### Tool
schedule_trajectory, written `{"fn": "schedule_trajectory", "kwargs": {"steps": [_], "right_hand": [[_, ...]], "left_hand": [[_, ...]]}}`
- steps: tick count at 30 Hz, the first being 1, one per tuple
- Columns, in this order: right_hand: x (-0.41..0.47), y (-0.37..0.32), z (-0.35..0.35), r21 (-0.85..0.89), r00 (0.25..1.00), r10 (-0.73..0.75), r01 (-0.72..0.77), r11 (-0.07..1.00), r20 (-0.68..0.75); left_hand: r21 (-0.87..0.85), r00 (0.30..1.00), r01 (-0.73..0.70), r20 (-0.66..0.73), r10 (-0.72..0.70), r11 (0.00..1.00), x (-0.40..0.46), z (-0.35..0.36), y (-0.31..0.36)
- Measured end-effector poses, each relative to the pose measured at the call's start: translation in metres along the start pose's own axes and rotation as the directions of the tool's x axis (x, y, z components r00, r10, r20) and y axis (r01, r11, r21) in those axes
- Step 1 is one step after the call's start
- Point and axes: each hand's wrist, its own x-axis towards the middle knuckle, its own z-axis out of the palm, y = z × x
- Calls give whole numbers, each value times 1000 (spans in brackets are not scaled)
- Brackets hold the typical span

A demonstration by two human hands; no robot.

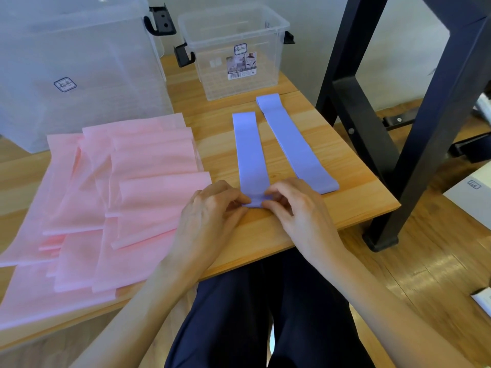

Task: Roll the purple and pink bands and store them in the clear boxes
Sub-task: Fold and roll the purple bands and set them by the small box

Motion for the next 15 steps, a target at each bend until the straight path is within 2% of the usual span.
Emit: {"fn": "schedule_trajectory", "kwargs": {"steps": [8, 15], "right_hand": [[2, 4, 0, -23, 999, -26, 26, 999, -29], [3, 2, 1, -67, 999, -15, 13, 998, -38]], "left_hand": [[-2, 997, 42, -58, -42, 999, 5, 3, 1], [19, 998, -10, -70, 12, 1000, 6, 6, 0]]}}
